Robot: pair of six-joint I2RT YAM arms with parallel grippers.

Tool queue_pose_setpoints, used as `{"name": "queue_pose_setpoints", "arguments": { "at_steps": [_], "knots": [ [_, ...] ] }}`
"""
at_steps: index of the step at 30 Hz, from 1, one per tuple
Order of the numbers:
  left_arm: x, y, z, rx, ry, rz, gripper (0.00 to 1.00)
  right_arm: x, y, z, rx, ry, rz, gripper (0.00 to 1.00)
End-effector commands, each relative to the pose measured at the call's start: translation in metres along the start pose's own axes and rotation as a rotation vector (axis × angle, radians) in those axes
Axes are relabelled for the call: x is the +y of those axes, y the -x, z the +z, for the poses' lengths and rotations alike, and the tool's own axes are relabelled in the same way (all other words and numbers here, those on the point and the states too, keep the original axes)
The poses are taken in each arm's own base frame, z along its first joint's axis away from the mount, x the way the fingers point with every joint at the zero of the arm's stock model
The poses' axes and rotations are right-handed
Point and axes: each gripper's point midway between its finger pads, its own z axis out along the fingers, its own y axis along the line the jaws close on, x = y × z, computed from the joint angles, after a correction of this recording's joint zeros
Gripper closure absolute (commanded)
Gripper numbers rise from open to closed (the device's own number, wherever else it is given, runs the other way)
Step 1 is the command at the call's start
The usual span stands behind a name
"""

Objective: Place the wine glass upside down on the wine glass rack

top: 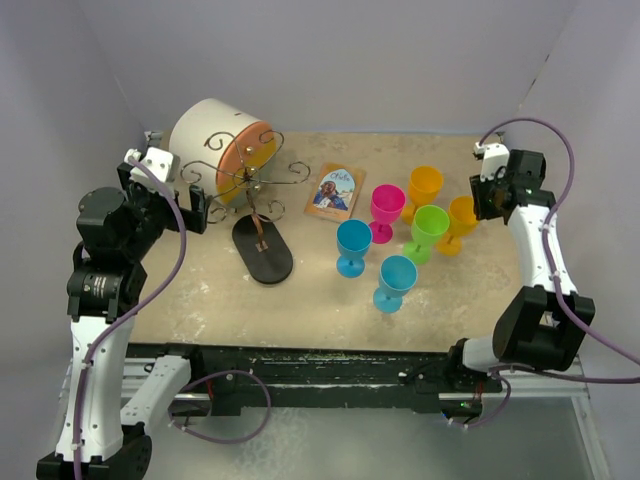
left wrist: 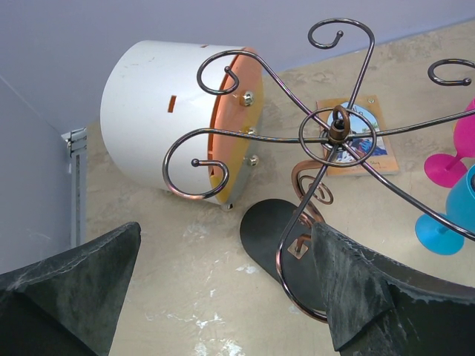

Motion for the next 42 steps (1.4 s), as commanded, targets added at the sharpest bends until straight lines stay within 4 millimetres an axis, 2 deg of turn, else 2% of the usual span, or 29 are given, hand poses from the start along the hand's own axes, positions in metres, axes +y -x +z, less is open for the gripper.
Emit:
{"name": "queue_pose_setpoints", "arguments": {
  "at_steps": [1, 8, 12, 17, 20, 23, 25, 34, 37, 42],
  "knots": [
    [0.002, 0.026, -0.008, -0.077, 0.008, 0.025, 0.01, -0.012, 0.020, -0.001, -0.043, -0.037, -0.030, 0.67],
    [0.008, 0.025, -0.009, -0.079, 0.040, 0.023, 0.01, -0.011, 0.015, 0.013, -0.010, -0.019, -0.038, 0.83],
    [0.011, 0.024, -0.009, -0.077, 0.058, 0.027, 0.01, -0.016, 0.024, -0.004, -0.042, -0.051, -0.042, 0.99],
    [0.015, 0.021, -0.007, -0.071, 0.079, 0.029, 0.01, -0.035, 0.043, -0.051, -0.128, -0.185, -0.054, 1.00],
    [0.016, 0.025, -0.008, -0.078, 0.086, 0.016, 0.01, -0.048, 0.061, -0.091, -0.215, -0.281, -0.057, 1.00],
    [0.017, 0.029, -0.011, -0.084, 0.098, -0.001, 0.01, -0.052, 0.083, -0.134, -0.329, -0.329, -0.056, 1.00],
    [0.016, 0.032, -0.013, -0.090, 0.096, -0.005, 0.01, -0.034, 0.104, -0.155, -0.447, -0.251, -0.066, 1.00],
    [0.006, 0.054, -0.022, -0.132, 0.037, -0.002, 0.01, 0.044, 0.167, -0.246, -0.828, 0.139, -0.086, 1.00],
    [-0.006, 0.061, -0.021, -0.149, -0.037, 0.005, 0.01, 0.072, 0.181, -0.274, -0.935, 0.297, -0.093, 1.00],
    [-0.028, 0.070, -0.019, -0.164, -0.171, 0.016, 0.01, 0.113, 0.192, -0.302, -1.004, 0.592, -0.079, 1.00]
  ]
}}
